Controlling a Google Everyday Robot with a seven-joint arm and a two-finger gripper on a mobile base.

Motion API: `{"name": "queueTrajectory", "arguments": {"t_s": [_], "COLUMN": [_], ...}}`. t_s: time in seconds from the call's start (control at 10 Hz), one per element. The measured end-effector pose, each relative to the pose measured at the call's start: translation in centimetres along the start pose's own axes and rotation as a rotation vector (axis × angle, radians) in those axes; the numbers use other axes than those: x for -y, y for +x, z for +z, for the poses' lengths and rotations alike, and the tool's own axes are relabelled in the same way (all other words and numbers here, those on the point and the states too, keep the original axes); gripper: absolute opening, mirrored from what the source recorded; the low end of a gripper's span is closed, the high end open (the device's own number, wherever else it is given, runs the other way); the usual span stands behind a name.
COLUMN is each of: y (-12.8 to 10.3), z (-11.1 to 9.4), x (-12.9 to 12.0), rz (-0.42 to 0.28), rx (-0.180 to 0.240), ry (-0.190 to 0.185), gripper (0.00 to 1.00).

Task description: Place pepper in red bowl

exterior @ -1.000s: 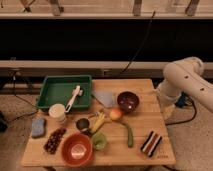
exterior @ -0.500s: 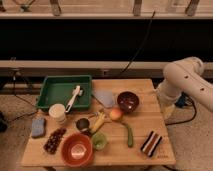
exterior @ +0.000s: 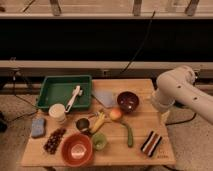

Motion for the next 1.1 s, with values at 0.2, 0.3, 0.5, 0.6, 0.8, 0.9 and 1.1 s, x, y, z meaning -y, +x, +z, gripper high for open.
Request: {"name": "queueTrajectory", "arguments": {"t_s": [0.2, 0.3, 0.5, 0.6, 0.8, 0.9, 1.1], "y": [-2.2, -2.9, -3.6, -3.9, -4.3, -4.4, -5.0], "z": [1.2, 1.9, 2.7, 3.1, 4.8, 5.9, 8.9], "x": [0.9, 1.6, 2.5, 3.0, 3.1, 3.0, 2.7], "rz": [-0.148, -0.221, -0.309, -0.354, -0.413, -0.429, -0.455], "rx": [-0.007, -0.019, -0.039, -0.046, -0.043, -0.035, -0.007], "ry": [0.010, 0.008, 0.008, 0.005, -0.014, -0.027, -0.061], "gripper": [0.80, 0.80, 0.80, 0.80, 0.80, 0.80, 0.80]}}
